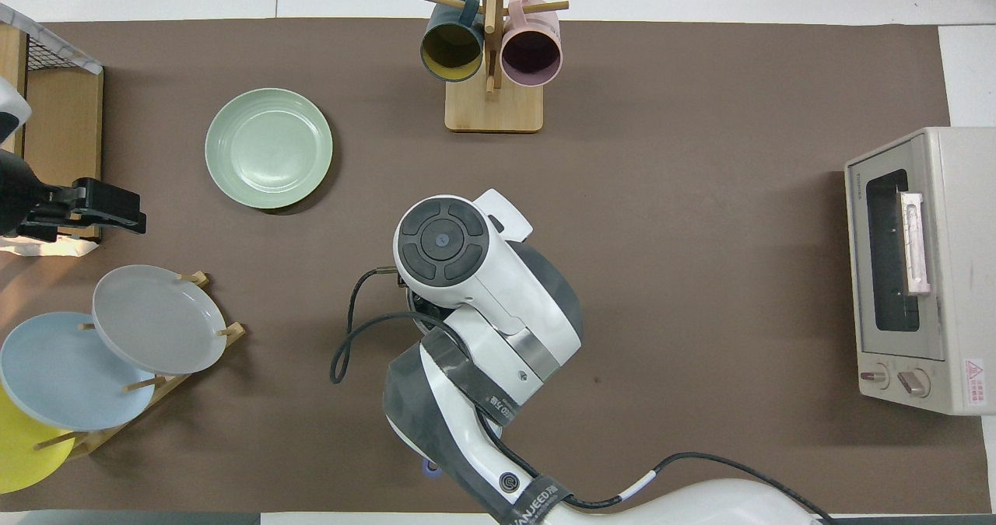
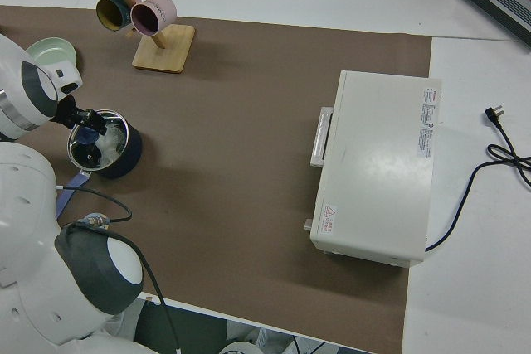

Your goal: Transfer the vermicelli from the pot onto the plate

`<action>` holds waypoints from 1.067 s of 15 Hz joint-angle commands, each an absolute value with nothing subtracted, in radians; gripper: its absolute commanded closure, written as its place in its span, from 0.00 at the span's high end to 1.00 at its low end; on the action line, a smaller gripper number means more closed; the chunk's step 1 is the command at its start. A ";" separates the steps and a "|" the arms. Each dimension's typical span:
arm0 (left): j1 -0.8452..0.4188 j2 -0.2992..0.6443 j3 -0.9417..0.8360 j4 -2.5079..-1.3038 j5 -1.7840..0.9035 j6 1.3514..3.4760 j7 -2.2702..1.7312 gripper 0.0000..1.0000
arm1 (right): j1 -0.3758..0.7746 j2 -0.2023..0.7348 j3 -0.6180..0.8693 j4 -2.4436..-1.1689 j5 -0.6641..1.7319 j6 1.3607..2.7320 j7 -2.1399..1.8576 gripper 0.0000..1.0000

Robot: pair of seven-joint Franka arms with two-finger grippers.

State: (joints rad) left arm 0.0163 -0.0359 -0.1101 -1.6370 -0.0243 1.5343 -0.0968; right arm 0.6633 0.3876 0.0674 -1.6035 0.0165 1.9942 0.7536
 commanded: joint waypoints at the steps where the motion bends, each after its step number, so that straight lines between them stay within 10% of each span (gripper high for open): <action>1: 0.025 -0.046 -0.115 -1.637 -0.011 1.523 -0.091 1.00 | 0.669 0.354 0.066 -1.644 0.006 1.997 0.732 0.99; 16: 0.017 -0.048 -0.115 -1.638 -0.011 1.523 -0.092 1.00 | 0.683 0.344 0.064 -1.664 0.005 1.997 0.727 0.53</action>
